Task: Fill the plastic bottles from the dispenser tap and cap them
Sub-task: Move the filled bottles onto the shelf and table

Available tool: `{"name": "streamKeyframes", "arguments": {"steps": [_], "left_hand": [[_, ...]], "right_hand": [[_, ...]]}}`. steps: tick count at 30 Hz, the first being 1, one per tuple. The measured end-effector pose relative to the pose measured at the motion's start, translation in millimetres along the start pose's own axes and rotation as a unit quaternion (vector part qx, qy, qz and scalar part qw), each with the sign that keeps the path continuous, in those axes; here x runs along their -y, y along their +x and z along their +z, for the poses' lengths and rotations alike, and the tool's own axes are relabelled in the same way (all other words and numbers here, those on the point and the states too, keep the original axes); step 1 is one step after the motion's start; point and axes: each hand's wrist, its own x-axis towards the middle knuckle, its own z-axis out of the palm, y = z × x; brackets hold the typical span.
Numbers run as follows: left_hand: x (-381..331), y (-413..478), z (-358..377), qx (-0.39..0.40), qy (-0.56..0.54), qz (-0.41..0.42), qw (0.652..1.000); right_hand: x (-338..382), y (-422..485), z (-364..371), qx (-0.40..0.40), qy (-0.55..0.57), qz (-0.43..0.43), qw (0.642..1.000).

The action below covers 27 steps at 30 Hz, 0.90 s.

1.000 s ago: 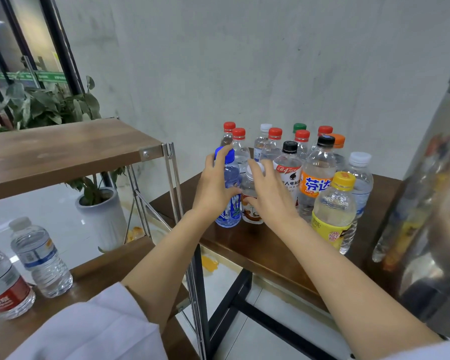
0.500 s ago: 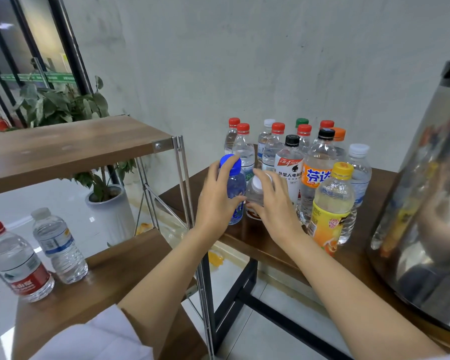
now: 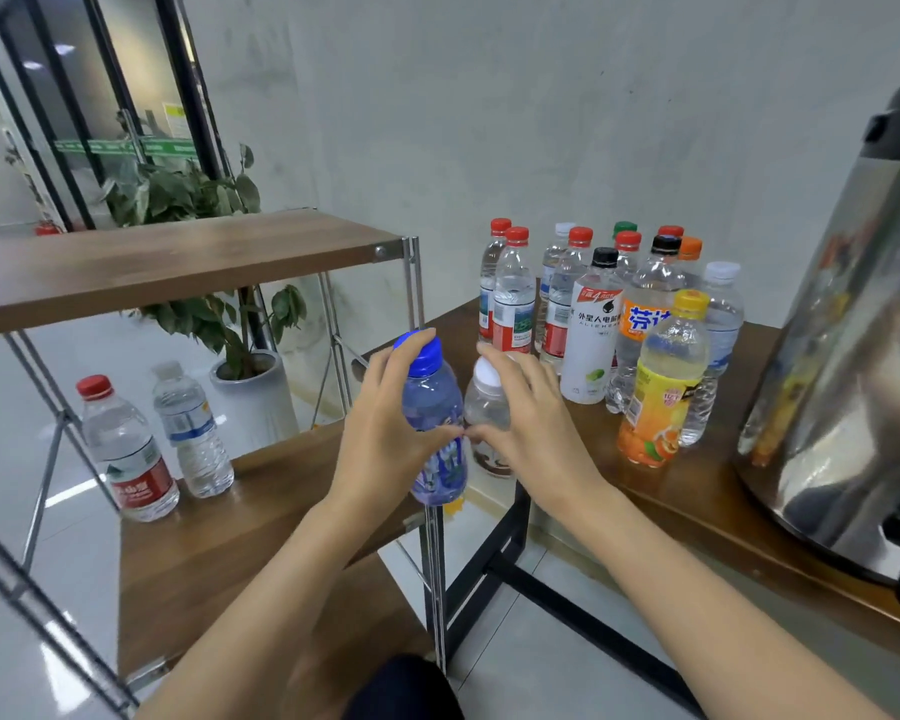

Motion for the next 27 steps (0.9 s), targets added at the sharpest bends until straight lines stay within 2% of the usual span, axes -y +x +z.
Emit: {"name": "streamKeyframes", "arguments": {"steps": [6, 17, 27], "left_hand": [[29, -27, -47, -0.001, 0.039, -0.058, 0.998], [111, -49, -92, -0.009, 0.107, -0.219, 0.970], [171, -48, -96, -0.003, 0.139, -0.253, 0.958]], "right_hand": [[41, 7, 44, 0.077, 0.089, 0.001, 0.993], [64, 36, 165, 0.190, 0.164, 0.015, 0.968], [51, 62, 228, 0.213, 0.121, -0.023, 0.969]]}}
